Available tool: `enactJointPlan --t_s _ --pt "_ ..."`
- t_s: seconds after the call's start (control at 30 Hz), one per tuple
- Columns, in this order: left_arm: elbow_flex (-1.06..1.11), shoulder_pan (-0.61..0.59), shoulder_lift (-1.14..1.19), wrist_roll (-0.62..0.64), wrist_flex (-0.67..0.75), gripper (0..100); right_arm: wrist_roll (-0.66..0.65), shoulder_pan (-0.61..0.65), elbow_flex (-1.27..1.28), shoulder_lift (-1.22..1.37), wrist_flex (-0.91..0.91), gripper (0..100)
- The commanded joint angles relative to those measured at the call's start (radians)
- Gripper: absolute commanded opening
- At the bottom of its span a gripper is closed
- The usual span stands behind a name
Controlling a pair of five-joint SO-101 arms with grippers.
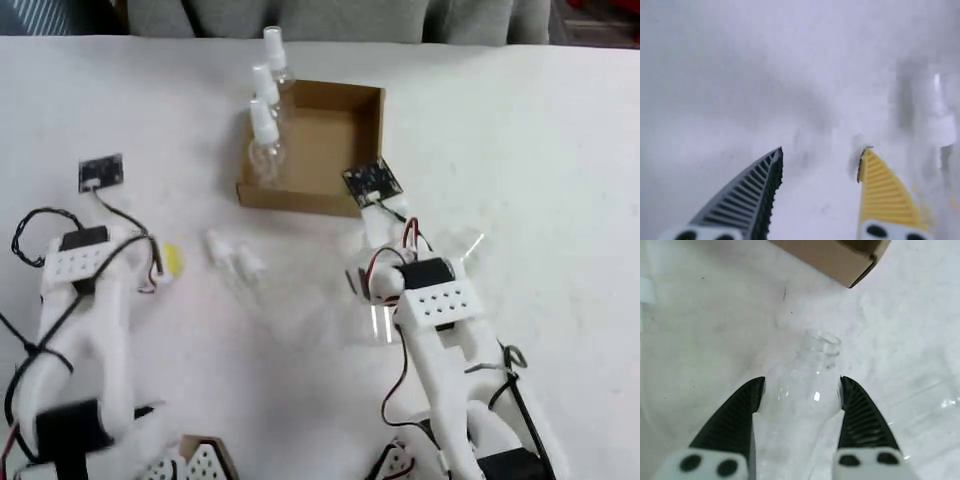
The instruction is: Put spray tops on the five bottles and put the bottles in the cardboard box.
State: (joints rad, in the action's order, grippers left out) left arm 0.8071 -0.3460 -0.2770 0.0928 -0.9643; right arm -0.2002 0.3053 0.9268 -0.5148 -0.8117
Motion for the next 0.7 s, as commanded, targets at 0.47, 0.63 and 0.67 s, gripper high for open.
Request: enactJointPlan --t_s 0.47,0.63,0.67 --pt "-0.247 0.249 0.199 0.468 -0.015 24 0.002 -0.004 -0.012 0.012 0.018 2.1" --pt "-0.253 0.251 0.268 0.505 -0.014 24 -0.009 -0.004 -0.012 0.012 0.018 2.1" --pt "-0.253 0.252 0.278 0.522 -0.014 24 -0.021 -0.004 -0.012 0.013 0.018 2.1"
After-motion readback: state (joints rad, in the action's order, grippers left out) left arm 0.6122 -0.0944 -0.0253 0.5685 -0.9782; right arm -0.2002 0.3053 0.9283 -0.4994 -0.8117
